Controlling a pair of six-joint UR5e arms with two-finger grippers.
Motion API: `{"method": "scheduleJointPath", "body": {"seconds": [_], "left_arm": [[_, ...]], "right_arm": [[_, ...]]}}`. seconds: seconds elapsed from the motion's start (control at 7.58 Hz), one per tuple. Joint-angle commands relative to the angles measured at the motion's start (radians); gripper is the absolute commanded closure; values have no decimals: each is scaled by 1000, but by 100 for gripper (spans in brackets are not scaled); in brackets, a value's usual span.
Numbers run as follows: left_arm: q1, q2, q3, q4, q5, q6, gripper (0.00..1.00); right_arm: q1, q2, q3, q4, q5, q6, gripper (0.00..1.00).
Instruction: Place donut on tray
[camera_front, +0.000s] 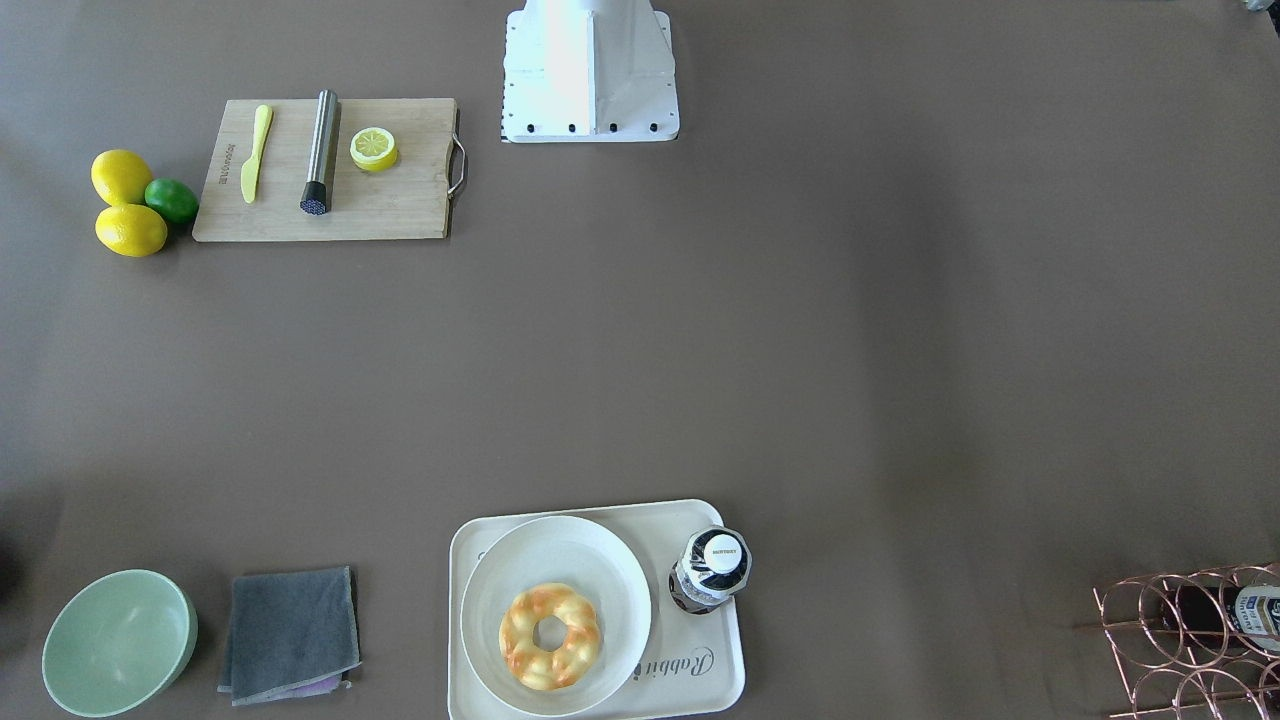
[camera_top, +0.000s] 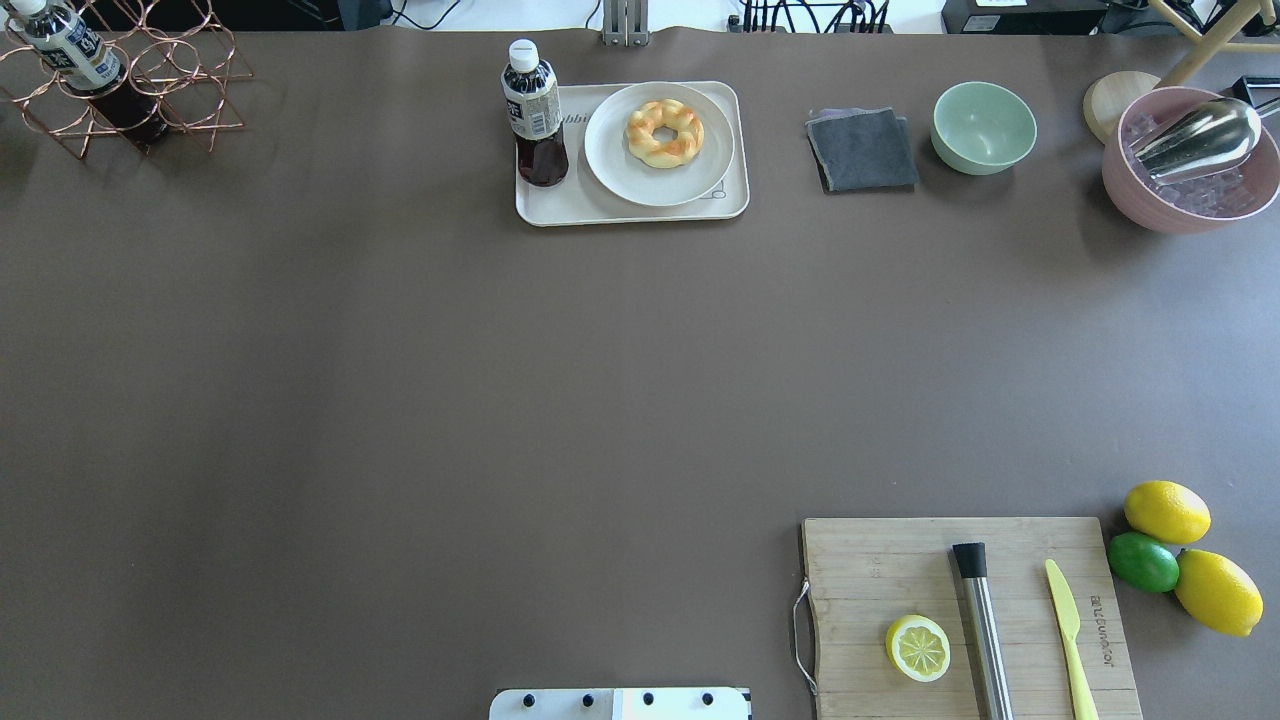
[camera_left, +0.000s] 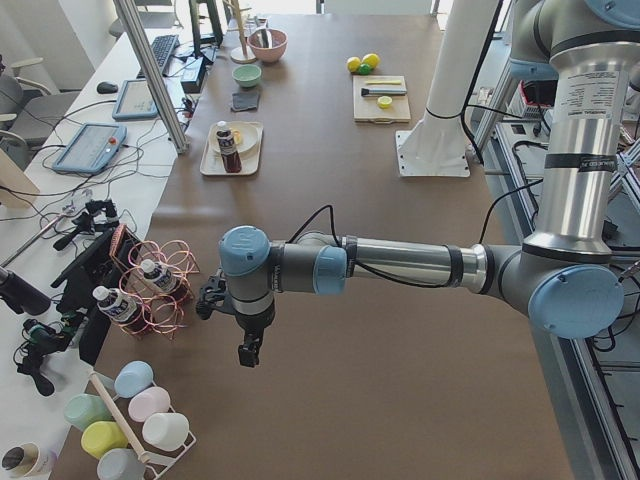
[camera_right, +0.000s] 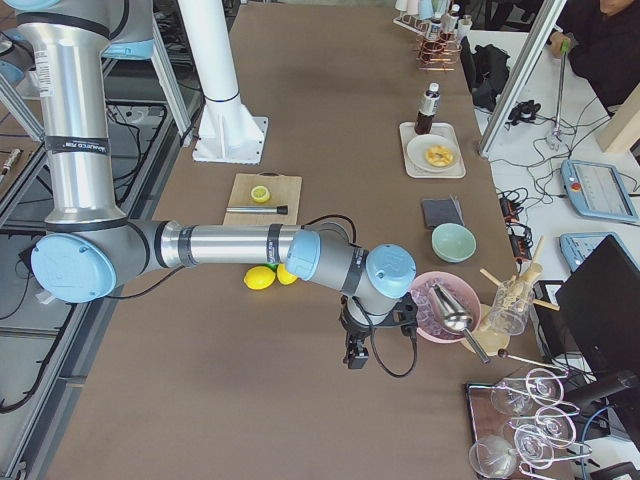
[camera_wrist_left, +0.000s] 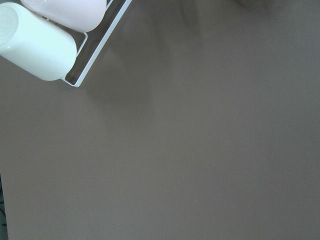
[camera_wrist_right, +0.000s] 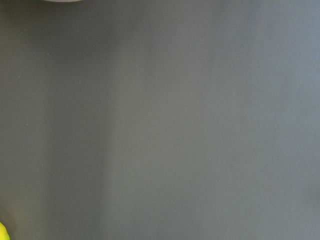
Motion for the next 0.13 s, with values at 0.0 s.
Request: {"method": "scheduleJointPath", "body": {"seconds": [0.0], "left_arm": [[0,-1,0,0,1,0,2]], "right_arm": [[0,1,2,0,0,0,0]]}}
